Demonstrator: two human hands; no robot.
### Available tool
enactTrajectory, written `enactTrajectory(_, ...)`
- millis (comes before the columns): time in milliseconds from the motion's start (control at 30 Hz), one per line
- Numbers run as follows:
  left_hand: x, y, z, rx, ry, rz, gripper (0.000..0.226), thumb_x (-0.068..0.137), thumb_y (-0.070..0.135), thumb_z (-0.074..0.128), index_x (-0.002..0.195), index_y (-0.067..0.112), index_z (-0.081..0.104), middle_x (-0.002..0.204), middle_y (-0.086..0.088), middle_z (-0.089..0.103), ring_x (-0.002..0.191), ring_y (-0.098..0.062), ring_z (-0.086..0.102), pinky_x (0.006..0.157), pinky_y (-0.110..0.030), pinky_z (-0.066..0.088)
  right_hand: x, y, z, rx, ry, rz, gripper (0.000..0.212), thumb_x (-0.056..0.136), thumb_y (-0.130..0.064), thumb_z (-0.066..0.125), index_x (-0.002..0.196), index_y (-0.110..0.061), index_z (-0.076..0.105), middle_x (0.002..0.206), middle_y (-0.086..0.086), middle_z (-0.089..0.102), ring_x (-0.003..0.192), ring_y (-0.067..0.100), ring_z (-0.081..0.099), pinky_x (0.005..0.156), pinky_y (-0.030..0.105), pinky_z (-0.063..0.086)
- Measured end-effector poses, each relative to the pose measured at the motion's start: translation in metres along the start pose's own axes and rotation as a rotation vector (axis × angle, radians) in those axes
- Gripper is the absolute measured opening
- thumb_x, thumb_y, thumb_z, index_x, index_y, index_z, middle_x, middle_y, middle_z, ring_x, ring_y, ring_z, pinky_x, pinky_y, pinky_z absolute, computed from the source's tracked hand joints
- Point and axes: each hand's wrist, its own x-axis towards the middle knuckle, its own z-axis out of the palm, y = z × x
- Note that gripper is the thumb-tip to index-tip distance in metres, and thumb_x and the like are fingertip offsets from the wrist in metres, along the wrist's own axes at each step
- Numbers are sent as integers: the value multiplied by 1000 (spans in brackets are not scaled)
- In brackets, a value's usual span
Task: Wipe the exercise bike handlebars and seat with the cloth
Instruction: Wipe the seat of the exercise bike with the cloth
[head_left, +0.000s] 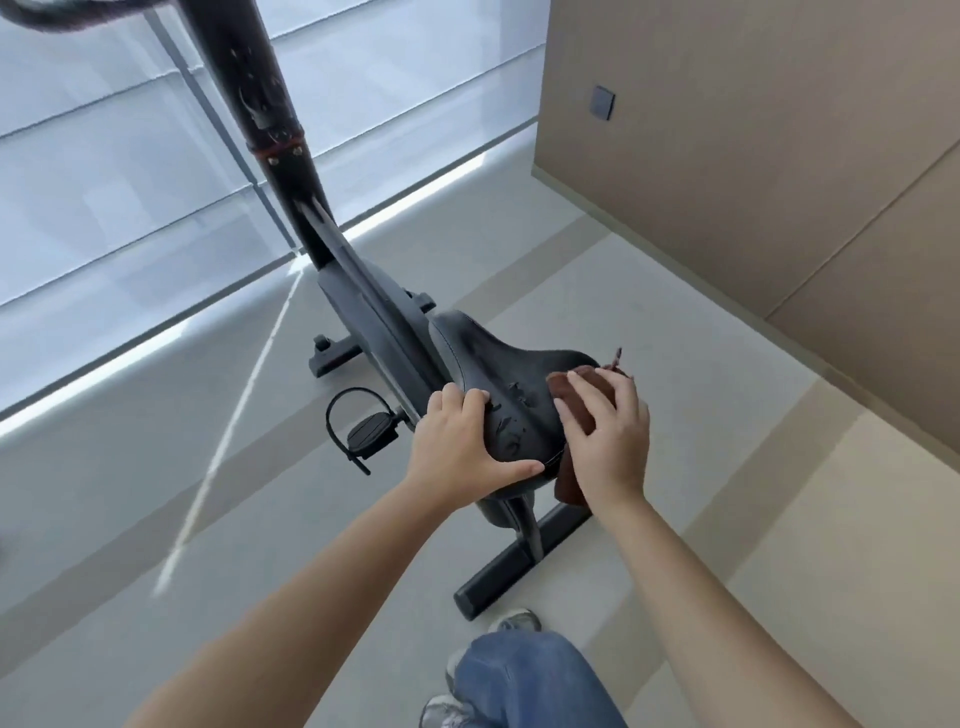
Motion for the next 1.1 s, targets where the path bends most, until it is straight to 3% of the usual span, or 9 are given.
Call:
enactTrajectory(133,14,-23,-17,-82,-84,72,66,64,70,57,109,22,52,97,4,44,92,-15,44,77,-30,40,58,-5,0,-179,-363,-122,32,86,-30,62,117,-24,62,123,7,53,100,33,48,87,36,41)
enactTrajectory(200,25,-30,-27,-109,-121,116,53,71,61,59,108,23,56,101,1,49,94,-18,48,81,-36,46,71,-5,2,-179,-427,-108,33,86,-33,60,118,-26,61,126,5,52,101,32,48,89,36,40)
enactTrajectory(300,46,-43,-37,47,-86,271,50,76,46,67,115,17,60,111,-10,55,103,-30,50,90,-45,44,41,-10,2,-195,-294,-117,31,81,-27,67,112,-22,66,119,6,58,94,32,51,82,41,49)
enactTrajectory(400,73,-48,-46,246,-121,400,59,76,48,64,127,21,53,131,-15,47,122,-35,40,100,-50,32,0,-15,5,-207,-139,-202,26,75,-20,74,100,-17,71,107,9,65,89,35,57,76,44,54)
enactTrajectory(567,109,-48,-51,326,-296,497,73,72,61,56,135,28,41,146,-6,35,136,-27,24,109,-46,18,43,-20,13,-227,-237,-189,26,80,-29,69,104,-21,69,109,7,63,87,33,54,74,44,52)
enactTrajectory(700,119,-51,-51,280,-340,524,74,69,62,60,133,30,43,140,-4,42,133,-26,30,106,-47,25,77,-25,28,-298,-381,-33,33,89,-41,53,118,-27,59,124,4,52,102,30,47,85,39,46)
enactTrajectory(833,118,-53,-50,212,-306,538,74,65,63,61,128,26,51,132,-6,49,125,-29,38,103,-47,31,25,-42,23,-373,-190,-32,30,77,-31,72,103,-17,67,109,11,63,90,38,58,71,42,54)
enactTrajectory(967,124,-52,-49,205,-288,574,73,61,60,70,122,22,57,122,-9,54,116,-31,43,98,-48,34,0,-38,21,-260,-100,-77,30,73,-23,75,102,-15,70,111,11,67,96,39,61,80,47,54)
enactTrajectory(1100,128,-52,-47,177,-303,573,74,58,57,74,121,22,57,118,-7,54,113,-29,41,96,-44,33,50,-19,16,-135,-72,250,32,83,-28,66,113,-18,65,123,4,59,109,31,53,94,37,43)
